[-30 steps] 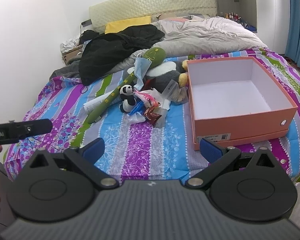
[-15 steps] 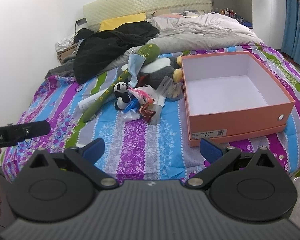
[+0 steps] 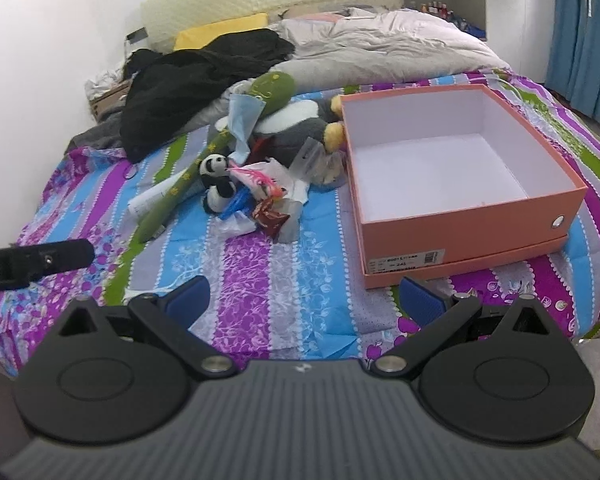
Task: Organize soft objects
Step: 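Move both tools toward the pile of items on the bed, then grasp the blue snack bag with the left tool while the right tool grasps the clear cup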
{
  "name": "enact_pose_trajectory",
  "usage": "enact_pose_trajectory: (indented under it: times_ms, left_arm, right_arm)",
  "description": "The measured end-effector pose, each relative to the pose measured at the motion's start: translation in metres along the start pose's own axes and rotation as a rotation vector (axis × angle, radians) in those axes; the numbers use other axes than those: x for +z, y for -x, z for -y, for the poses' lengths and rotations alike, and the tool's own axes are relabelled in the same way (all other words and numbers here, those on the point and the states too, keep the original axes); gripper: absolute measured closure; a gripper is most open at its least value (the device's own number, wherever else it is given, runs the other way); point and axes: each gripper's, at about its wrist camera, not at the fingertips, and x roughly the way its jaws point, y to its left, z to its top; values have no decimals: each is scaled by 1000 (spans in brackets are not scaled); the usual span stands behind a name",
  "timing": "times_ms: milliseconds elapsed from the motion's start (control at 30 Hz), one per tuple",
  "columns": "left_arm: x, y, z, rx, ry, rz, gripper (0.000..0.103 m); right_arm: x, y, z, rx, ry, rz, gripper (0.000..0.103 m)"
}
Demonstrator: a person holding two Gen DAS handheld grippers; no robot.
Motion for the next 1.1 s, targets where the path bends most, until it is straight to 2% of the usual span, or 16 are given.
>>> enact_pose_trajectory:
  times_ms: [200, 300, 367, 400, 433, 567, 667, 833, 1000, 1067, 1100]
  left_arm:
    - [12, -35, -14, 2, 2, -28, 0]
    - [15, -54, -22, 7, -5, -40, 0]
    - [17, -68, -28, 19, -6, -50, 0]
    - [18, -75, -30, 22, -9, -55, 0]
    - [20, -82, -33, 28, -10, -63, 0]
    - [25, -107, -46, 36, -12, -60, 0]
    - [29, -122, -55, 32, -6, -50, 0]
    - [37, -156, -71, -3, 25, -70, 2]
    - [43, -196, -75, -51, 50, -104, 16]
    - [45, -212, -75, -71, 53, -114, 24]
    - [46, -220, -75, -82, 54, -116, 33]
  right_arm:
    - [10, -22, -5, -1, 19, 2, 5]
    - [13, -35, -5, 27, -7, -3, 7]
    - [16, -46, -7, 49, -18, -19, 19]
    - [17, -51, -10, 46, -17, -25, 29]
    - [17, -64, -15, 48, -24, -39, 31]
    - [16, -80, -19, 91, -60, -73, 34]
    - [17, -94, -28, 71, -25, -66, 34]
    - [25, -124, -29, 53, -55, -56, 34]
    - [40, -157, -27, 26, -89, -55, 36]
    - [47, -172, -27, 23, -92, -73, 46]
    - [50, -179, -28, 20, -98, -80, 51]
